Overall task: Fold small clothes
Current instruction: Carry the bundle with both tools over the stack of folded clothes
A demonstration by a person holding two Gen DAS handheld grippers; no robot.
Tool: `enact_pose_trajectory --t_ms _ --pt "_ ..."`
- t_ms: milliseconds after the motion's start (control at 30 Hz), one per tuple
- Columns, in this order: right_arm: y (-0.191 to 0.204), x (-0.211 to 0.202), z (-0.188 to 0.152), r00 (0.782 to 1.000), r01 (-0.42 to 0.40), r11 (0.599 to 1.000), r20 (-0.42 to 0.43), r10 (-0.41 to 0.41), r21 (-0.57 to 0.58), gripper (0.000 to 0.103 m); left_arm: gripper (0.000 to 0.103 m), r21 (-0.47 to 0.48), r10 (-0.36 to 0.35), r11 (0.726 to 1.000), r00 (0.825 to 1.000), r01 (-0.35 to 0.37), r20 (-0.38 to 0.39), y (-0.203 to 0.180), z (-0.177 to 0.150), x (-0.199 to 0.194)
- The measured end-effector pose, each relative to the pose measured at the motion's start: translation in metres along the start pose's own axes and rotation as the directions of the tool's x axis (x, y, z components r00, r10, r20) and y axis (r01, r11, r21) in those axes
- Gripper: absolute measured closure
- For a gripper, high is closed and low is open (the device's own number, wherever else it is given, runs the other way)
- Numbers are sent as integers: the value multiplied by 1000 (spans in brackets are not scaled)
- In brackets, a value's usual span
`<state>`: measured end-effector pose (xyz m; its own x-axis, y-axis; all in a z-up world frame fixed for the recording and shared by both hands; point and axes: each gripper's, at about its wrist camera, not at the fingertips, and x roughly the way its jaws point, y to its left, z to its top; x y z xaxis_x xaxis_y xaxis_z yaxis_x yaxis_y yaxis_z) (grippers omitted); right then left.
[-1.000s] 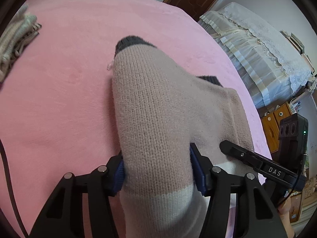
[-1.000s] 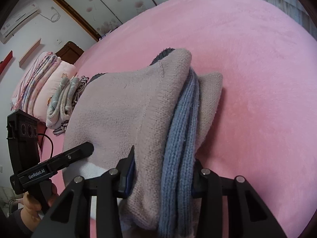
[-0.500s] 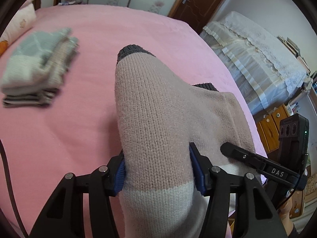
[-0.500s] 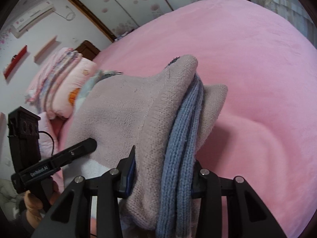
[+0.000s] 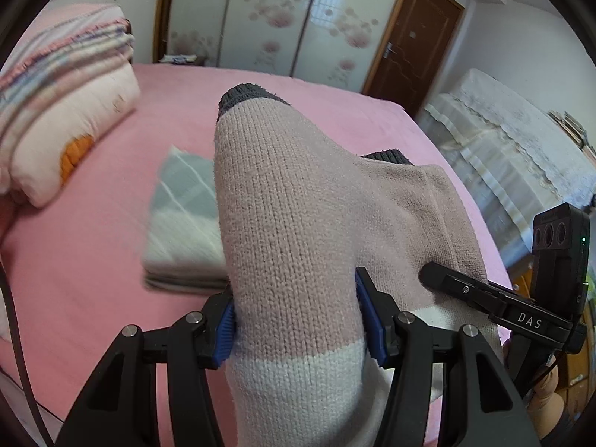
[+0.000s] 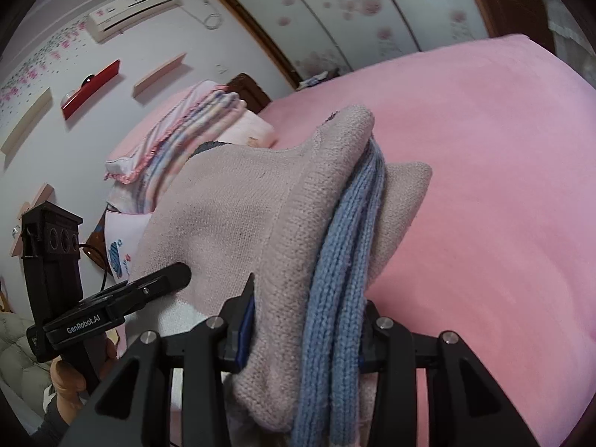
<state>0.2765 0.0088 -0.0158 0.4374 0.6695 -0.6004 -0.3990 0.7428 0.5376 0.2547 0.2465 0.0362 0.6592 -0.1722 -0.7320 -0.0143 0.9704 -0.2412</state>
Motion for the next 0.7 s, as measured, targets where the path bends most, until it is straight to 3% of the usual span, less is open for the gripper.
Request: enact_pose_trajectory --t_ms 133,333,500,700 --pt "29 33 32 1000 5 1000 9 -5 -15 63 48 -11 26 1000 1000 -25 15 37 41 3" --pt "47 86 76 998 45 999 46 -44 -26 63 48 -31 38 999 999 -37 39 85 99 41" --pt "39 132 102 996 72 997 59 -72 6 63 48 -37 51 998 998 -49 46 105 121 93" --pt "19 180 108 995 92 994 45 -94 52 63 48 -61 55 997 998 -54 21 137 130 149"
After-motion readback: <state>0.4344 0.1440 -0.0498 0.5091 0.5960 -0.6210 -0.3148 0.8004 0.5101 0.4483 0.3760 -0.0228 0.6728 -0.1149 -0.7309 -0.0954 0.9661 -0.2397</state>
